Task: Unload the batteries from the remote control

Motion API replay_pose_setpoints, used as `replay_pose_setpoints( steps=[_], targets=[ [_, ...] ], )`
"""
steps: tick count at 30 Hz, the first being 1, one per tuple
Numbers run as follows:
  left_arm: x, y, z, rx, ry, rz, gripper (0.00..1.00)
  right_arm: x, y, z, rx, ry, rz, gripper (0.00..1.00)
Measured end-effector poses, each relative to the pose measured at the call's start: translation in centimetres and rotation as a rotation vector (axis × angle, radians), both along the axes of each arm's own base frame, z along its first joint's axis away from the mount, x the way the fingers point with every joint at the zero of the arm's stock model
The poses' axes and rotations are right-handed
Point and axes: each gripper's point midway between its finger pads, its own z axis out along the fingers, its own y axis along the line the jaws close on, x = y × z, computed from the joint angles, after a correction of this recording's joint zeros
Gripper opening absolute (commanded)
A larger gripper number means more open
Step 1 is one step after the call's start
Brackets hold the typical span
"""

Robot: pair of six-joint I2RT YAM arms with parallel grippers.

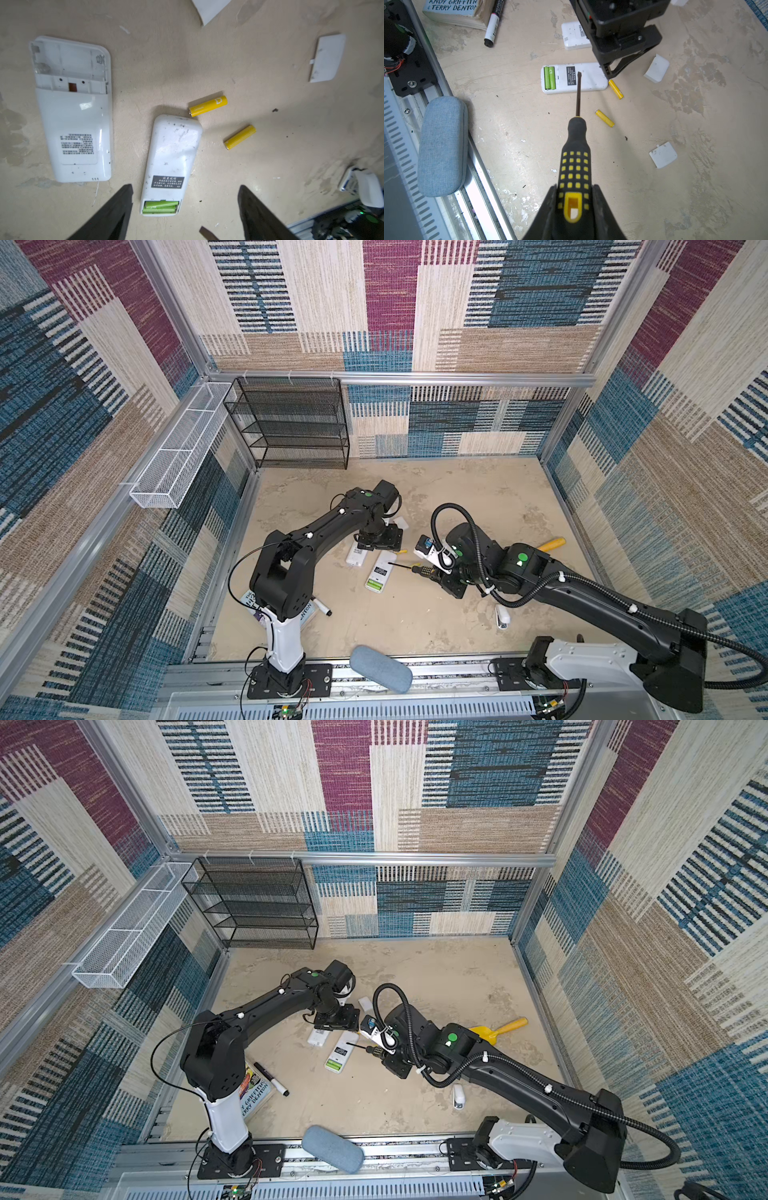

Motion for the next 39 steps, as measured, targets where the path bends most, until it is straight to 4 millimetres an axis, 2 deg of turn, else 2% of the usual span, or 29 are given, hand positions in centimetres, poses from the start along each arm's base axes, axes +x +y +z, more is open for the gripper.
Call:
replay_pose_setpoints(
  steps=[10,27,33,39],
  targets=[
    [-1.3,0.0,-2.8,0.113,0.052,-0.113,0.87,-0.6,0.5,-0.6,-0.018,0.032,0.034,0.00],
    [-0.9,0.4,-5.5,0.189,0.082,-0.138,0.80,-0.6,1.9,-1.2,-0.050,0.049,0.094,0.00],
    [-1.0,0.4,-6.0,0.199,0.093,-0.139,0.75,-0.6,2.3,-1.5,-0.067,0.048,0.113,0.00],
    [-0.9,0.3,-6.6,0.213,0.099,-0.138,0.66,-0.5,2.5,-1.2,-0.064,0.041,0.120,0.00]
  ],
)
